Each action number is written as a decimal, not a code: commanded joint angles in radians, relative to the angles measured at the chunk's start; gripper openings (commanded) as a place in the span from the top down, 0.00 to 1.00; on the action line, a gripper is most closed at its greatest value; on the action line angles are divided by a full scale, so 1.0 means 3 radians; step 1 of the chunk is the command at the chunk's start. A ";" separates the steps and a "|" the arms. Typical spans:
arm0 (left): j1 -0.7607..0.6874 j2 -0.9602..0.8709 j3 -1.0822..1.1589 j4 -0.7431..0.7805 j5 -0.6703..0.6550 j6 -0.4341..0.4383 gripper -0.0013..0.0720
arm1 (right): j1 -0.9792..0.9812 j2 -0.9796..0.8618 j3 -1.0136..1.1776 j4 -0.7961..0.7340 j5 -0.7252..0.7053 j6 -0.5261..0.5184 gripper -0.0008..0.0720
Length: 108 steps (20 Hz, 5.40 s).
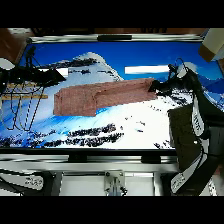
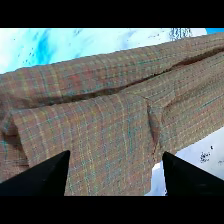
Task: Fold the shirts.
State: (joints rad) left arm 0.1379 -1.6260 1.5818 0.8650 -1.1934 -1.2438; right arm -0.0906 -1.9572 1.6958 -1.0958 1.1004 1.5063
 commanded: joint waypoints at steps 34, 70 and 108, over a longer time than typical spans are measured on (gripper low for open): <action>-0.2291 -0.0793 -0.0061 -0.0145 0.0345 -0.0685 0.94 | 0.1734 0.2152 0.0001 -0.0657 0.0963 0.0365 0.92; 0.0356 0.1133 -0.0168 0.0910 -0.0504 -0.0516 0.94 | 0.1858 0.1058 -0.0053 -0.1399 0.1031 0.0721 0.06; 0.0348 0.1127 -0.0169 0.0905 -0.0514 -0.0430 0.94 | -0.1169 0.2152 0.0195 0.0411 0.1434 0.0306 0.92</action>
State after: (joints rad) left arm 0.2432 -1.2877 1.5314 1.1370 -1.3460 -1.3735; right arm -0.3099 -1.3521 1.7275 -0.8913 1.4330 1.5726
